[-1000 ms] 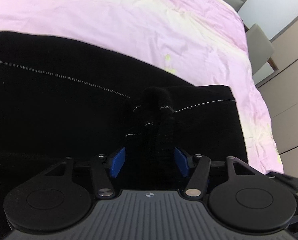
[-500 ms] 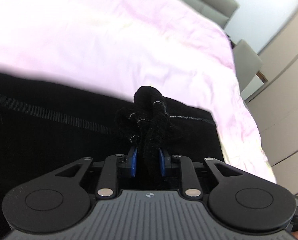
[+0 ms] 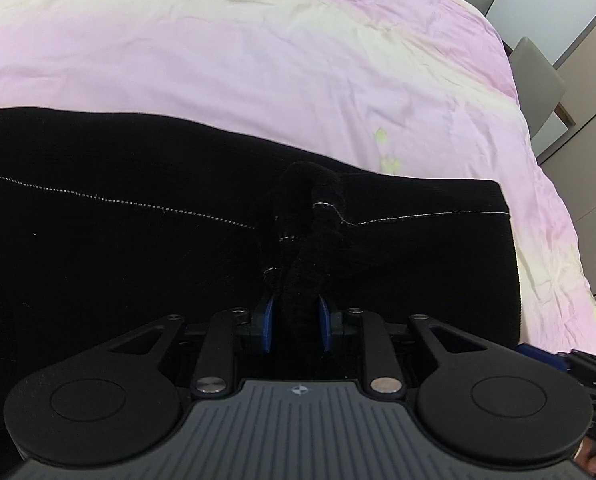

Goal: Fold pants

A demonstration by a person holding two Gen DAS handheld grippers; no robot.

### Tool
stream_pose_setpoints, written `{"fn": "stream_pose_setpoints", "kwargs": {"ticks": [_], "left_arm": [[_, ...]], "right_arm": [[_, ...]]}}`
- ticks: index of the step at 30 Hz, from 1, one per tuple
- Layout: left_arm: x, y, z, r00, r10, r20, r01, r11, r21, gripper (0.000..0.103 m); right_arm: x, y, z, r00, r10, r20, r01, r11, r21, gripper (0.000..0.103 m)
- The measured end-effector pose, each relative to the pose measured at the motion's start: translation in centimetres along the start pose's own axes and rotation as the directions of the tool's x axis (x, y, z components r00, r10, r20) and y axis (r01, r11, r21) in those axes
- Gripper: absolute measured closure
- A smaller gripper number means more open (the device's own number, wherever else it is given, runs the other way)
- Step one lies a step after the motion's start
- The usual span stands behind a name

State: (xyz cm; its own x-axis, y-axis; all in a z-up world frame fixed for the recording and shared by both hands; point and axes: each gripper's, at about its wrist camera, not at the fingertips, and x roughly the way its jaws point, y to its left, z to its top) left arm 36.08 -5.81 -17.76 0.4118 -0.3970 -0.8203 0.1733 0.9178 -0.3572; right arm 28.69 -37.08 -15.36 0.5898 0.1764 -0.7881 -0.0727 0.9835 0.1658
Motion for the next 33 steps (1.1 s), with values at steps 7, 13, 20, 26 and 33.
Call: {"fn": "stream_pose_setpoints", "kwargs": {"ticks": [7,13,20,26,33], "left_arm": [[0.6,0.9,-0.4,1.0,-0.009,-0.006,0.009,1.0,-0.021,0.073],[-2.2,-0.8,0.9,1.0,0.017,0.014,-0.017,0.999,0.035,0.061],[-4.9,-3.4,3.5,0.989,0.027,0.144,-0.042,0.994,0.102,0.073],[-1.0,-2.7,3.9,0.988,0.105,0.113,-0.113,0.991,0.076,0.085],[0.5,-2.5,4.2,0.987,0.134,0.083,-0.141,0.986,0.089,0.081]], "right_arm": [[2.5,-0.2,-1.7,1.0,-0.014,-0.006,0.014,1.0,-0.016,0.078],[0.1,-0.9,0.9,1.0,0.017,-0.022,-0.017,1.0,-0.012,0.078],[-0.2,-0.4,6.9,0.995,-0.046,0.089,0.057,0.992,-0.116,0.086],[5.7,-1.5,9.4,0.996,-0.078,0.048,0.081,0.993,-0.081,0.09],[9.7,-2.2,8.4,0.996,-0.085,-0.025,0.084,0.996,-0.035,0.09]]}}
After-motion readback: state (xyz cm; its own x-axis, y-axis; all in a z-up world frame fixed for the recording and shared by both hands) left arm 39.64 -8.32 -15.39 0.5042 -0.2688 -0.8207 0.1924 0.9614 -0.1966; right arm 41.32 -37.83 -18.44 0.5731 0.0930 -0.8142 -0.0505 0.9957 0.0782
